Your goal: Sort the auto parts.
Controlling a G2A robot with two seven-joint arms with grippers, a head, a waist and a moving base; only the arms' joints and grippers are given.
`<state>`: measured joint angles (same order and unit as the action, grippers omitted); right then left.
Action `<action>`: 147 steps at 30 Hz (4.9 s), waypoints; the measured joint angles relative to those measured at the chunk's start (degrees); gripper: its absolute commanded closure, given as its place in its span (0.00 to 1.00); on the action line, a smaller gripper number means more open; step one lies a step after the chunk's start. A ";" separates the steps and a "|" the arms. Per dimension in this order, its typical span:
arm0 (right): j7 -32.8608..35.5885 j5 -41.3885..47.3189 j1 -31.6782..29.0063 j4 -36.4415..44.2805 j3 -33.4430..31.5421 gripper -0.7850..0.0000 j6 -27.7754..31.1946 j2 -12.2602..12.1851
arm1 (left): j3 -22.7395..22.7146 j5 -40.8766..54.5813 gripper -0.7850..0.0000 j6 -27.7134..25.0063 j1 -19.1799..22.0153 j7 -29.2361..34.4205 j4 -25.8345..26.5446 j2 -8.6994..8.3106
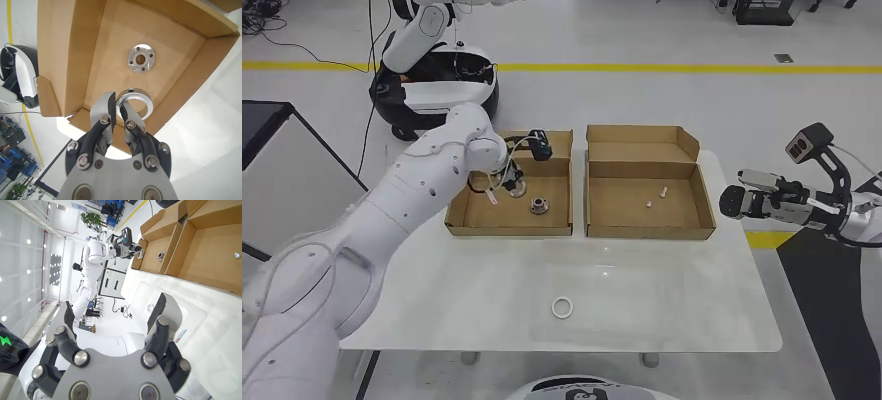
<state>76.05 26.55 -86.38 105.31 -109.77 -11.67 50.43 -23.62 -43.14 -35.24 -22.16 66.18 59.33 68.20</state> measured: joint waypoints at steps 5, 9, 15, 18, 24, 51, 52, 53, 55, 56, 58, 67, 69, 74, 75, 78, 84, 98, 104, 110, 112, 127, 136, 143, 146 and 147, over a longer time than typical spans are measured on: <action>0.00 0.00 0.00 0.00 0.00 0.00 0.00 0.00 | 1.53 -2.47 1.00 1.55 -0.78 -4.67 -3.76 1.74; 0.00 0.00 0.00 0.00 0.00 0.00 0.00 0.00 | 2.42 -3.38 1.00 2.04 -1.11 -6.68 -6.65 3.04; 0.00 0.00 0.00 0.00 0.00 0.00 0.00 0.00 | 3.74 -5.73 1.00 2.26 -1.55 -8.69 -10.83 4.77; 0.00 0.00 0.00 0.00 0.00 0.00 0.00 0.00 | 4.21 -6.50 1.00 2.55 -1.92 -9.43 -12.79 5.59; 0.00 0.00 0.00 0.00 0.00 0.00 0.00 0.00 | 4.79 -7.76 1.00 2.70 -2.41 -10.46 -16.17 7.00; 0.00 0.00 0.00 0.00 0.00 0.00 0.00 0.00 | 4.05 -11.83 0.00 2.52 -1.85 -10.98 -21.15 10.72; 0.00 0.00 0.00 0.00 0.00 0.00 0.00 0.00 | 3.89 -11.97 0.00 2.52 -1.58 -10.82 -21.00 10.75; 0.00 0.00 0.00 0.00 0.00 0.00 0.00 0.00 | 3.66 -12.13 0.00 2.43 -1.19 -10.52 -20.70 10.76; 0.00 0.00 0.00 0.00 0.00 0.00 0.00 0.00 | 3.31 -12.49 0.00 2.10 -0.46 -9.74 -19.87 10.72; 0.00 0.00 0.00 0.00 0.00 0.00 0.00 0.00 | 3.02 -12.68 0.00 1.91 0.07 -9.08 -19.09 10.66; 0.00 0.00 0.00 0.00 0.00 0.00 0.00 0.00 | 2.54 -12.87 0.00 1.61 0.84 -7.91 -17.74 10.50; 0.00 0.00 0.00 0.00 0.00 0.00 0.00 0.00 | -1.21 -8.34 0.00 -0.36 2.76 2.50 -5.91 8.67; 0.00 0.00 0.00 0.00 0.00 0.00 0.00 0.00 | -1.03 -6.50 0.00 1.51 2.67 4.54 -1.61 7.93; 0.00 0.00 0.00 0.00 0.00 0.00 0.00 0.00 | 1.48 1.61 0.00 7.07 3.18 10.00 10.88 5.46; 0.00 0.00 0.00 0.00 0.00 0.00 0.00 0.00 | 2.18 3.26 0.00 8.18 3.44 11.12 13.14 4.94; 0.00 0.00 0.00 0.00 0.00 0.00 0.00 0.00 | 4.51 8.69 0.00 11.67 4.71 14.60 20.18 3.14; 0.00 0.00 0.00 0.00 0.00 0.00 0.00 0.00 | 7.94 16.65 0.00 16.96 7.55 19.86 31.62 0.12; 0.00 0.00 0.00 0.00 0.00 0.00 0.00 0.00 | 9.77 17.22 0.00 23.58 4.36 20.68 43.13 -0.48; 0.00 0.00 0.00 0.00 0.00 0.00 0.00 0.00 | 10.14 17.42 0.00 25.20 2.15 20.68 45.35 -0.15; 0.00 0.00 0.00 0.00 0.00 0.00 0.00 0.00 | 10.05 18.00 0.00 26.06 0.18 20.66 46.83 0.02; 0.00 0.00 0.00 0.00 0.00 0.00 0.00 0.00 | 10.19 17.63 0.00 26.05 -0.35 20.75 47.21 0.05; 0.00 0.00 0.00 0.00 0.00 0.00 0.00 0.00 | 11.98 15.07 0.11 24.87 -5.32 21.82 47.06 -0.85; 0.00 0.00 0.00 0.00 0.00 0.00 0.00 0.00 | 13.30 13.20 0.29 24.15 -7.57 21.82 47.10 -2.37; 0.00 0.00 0.00 0.00 0.00 0.00 0.00 0.00 | 13.84 12.11 0.26 23.00 -8.61 21.82 46.32 -2.65; 0.00 0.00 0.00 0.00 0.00 0.00 0.00 0.00 | 13.88 11.75 0.28 22.72 -8.97 21.82 46.05 -2.69; 0.00 0.00 0.00 0.00 0.00 0.00 0.00 0.00 | 13.88 11.59 0.28 22.58 -9.13 21.82 45.89 -2.69</action>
<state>76.05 26.55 -86.38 105.31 -109.77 -11.67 50.43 -9.73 -31.54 -12.66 -31.29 88.00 105.22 65.51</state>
